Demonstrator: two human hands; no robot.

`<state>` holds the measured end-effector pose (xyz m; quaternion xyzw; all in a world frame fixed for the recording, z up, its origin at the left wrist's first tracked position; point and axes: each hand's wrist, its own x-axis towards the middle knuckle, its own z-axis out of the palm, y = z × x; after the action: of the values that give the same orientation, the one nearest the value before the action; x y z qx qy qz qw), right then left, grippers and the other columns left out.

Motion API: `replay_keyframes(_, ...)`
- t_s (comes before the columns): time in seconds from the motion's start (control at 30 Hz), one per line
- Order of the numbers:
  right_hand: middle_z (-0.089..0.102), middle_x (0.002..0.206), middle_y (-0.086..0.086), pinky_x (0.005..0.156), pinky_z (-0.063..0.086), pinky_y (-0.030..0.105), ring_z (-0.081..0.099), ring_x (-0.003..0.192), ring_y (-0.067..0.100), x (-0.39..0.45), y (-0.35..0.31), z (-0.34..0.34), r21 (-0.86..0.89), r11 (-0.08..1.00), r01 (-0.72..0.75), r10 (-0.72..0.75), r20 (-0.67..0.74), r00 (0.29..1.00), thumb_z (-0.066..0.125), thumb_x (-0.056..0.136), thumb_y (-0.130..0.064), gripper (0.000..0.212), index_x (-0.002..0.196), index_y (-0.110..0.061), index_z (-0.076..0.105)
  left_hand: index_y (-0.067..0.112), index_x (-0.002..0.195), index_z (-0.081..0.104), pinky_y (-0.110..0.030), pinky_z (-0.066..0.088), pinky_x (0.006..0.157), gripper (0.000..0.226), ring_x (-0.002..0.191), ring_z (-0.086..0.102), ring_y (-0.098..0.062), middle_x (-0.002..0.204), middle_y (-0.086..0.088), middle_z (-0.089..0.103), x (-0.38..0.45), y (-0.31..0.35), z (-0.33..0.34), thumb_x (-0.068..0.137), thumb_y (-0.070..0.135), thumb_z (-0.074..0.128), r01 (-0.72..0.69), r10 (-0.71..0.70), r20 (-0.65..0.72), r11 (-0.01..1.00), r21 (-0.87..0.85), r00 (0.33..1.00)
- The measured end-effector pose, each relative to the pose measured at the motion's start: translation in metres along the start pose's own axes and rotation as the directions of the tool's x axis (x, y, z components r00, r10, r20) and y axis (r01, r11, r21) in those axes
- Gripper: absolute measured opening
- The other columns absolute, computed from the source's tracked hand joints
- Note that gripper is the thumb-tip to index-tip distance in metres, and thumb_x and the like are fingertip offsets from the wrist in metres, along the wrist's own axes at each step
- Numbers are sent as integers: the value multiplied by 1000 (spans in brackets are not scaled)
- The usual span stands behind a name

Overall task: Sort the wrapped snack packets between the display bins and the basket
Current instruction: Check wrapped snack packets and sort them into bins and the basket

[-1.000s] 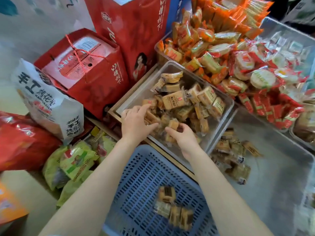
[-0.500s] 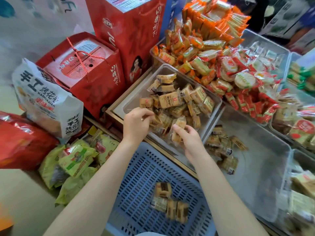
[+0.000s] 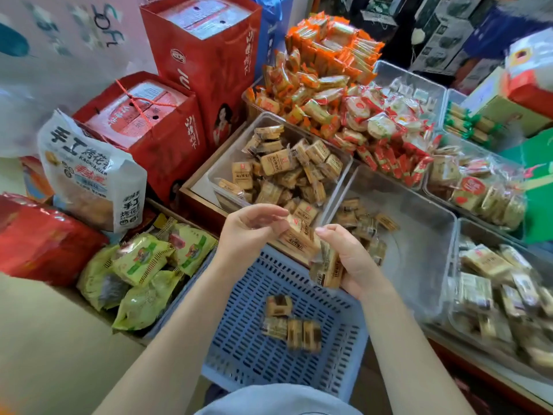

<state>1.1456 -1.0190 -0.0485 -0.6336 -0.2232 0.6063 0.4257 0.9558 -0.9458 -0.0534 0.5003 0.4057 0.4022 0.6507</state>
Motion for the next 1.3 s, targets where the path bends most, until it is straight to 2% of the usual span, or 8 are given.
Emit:
replay_keyframes(0.23, 75, 109, 9, 80, 55, 41, 68, 92, 27, -52, 41, -11, -86, 993, 79, -69, 121, 990, 72, 88, -39, 46, 131, -26, 62, 8, 104, 75, -26, 57, 76, 19, 81, 70, -14, 84, -1, 75, -49, -7, 21, 85, 3, 75, 23, -8, 125, 992, -124, 992)
replay_keyframes(0.4, 78, 98, 6, 72, 56, 33, 72, 82, 19, -83, 65, -12, -32, 997, 71, -70, 48, 996, 70, 96, -23, 30, 124, -20, 61, 13, 114, 68, -35, 56, 79, 23, 87, 67, -13, 88, 9, 70, -81, -27, 52, 91, 17, 72, 148, -143, 44, 979, -137, 989)
replay_keyframes(0.6, 77, 98, 2, 81, 60, 36, 74, 90, 24, -123, 88, -41, -70, 996, 58, -59, -15, 998, 69, 96, -35, 24, 116, -23, 64, 23, 110, 67, -37, 61, 73, 31, 95, 72, -26, 107, -11, 73, -126, -44, 94, 83, 22, 83, 205, -207, 38, 978, 47, 978)
replay_keyframes(0.73, 74, 98, 1, 89, 57, 44, 70, 88, 20, -145, 86, -92, -69, 984, 161, -166, -68, 984, 72, 93, -40, 16, 102, -27, 71, 22, 109, 68, -43, 62, 80, 26, 93, 71, -24, 101, -7, 74, -147, -39, 123, 89, 9, 77, 242, -268, 176, 958, 153, 947)
replay_keyframes(0.87, 72, 93, 4, 86, 57, 39, 70, 91, 23, -167, 84, -132, -126, 958, 259, -263, -15, 965, 77, 91, -24, 6, 89, -28, 72, 22, 112, 66, -43, 61, 82, 36, 91, 70, -21, 102, -7, 72, -169, -39, 164, 80, 18, 81, 254, -316, 295, 940, 228, 902)
replay_keyframes(1.0, 66, 95, -10, 75, 45, 21, 58, 94, 2, -189, 90, -163, -268, 920, 286, -306, -34, 951, 74, 91, -18, 8, 87, -21, 68, 22, 116, 66, -48, 60, 85, 34, 96, 72, -27, 109, -16, 72, -190, -45, 196, 86, 19, 81, 263, -348, 266, 915, 307, 899)
replay_keyframes(1.1, 65, 97, -6, 67, 44, 11, 59, 93, 4, -196, 102, -180, -239, 918, 317, -355, -138, 924, 74, 91, -16, 6, 89, -13, 70, 28, 105, 74, -50, 60, 83, 29, 98, 74, -28, 103, -9, 76, -201, -48, 220, 78, 38, 81, 295, -361, 210, 911, 288, 909)
replay_keyframes(1.3, 70, 102, 2, 79, 48, 23, 64, 103, 19, -203, 121, -211, -200, 936, 291, -325, -172, 930, 77, 89, -19, 8, 85, -17, 71, 17, 90, 77, -52, 62, 76, 6, 83, 75, -30, 88, -11, 77, -213, -62, 253, 90, 23, 76, 315, -331, 39, 922, 226, 943)
